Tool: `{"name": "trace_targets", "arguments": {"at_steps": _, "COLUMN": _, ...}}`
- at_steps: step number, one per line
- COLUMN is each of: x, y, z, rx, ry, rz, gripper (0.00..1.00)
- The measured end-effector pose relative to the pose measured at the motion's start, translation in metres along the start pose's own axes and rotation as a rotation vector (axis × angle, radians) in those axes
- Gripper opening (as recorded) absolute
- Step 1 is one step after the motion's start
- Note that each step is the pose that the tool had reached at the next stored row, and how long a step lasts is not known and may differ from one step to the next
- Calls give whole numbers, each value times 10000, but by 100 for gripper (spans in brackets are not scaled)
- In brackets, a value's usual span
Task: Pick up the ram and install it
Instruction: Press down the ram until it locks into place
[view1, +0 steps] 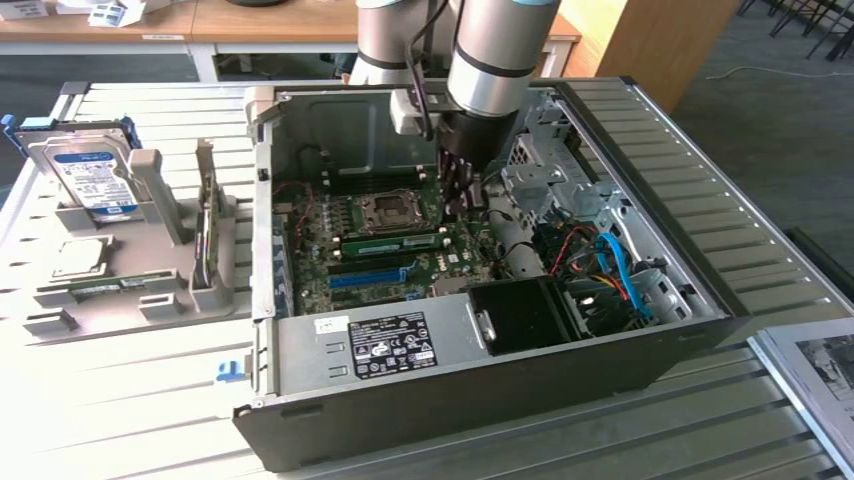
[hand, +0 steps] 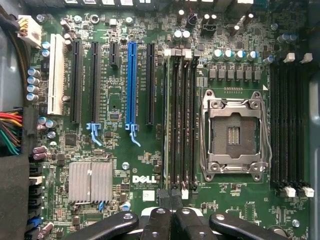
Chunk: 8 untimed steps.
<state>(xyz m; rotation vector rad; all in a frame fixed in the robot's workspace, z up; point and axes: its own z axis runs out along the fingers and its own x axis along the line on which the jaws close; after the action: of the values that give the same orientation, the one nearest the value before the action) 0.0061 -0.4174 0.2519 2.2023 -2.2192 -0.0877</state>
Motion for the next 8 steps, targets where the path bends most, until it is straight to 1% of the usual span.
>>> {"name": "trace_targets", "arguments": {"at_steps": 8, "x": 2, "y": -3, "z": 67, "rx": 0, "ry": 1, "rz": 0, "gripper": 10}}
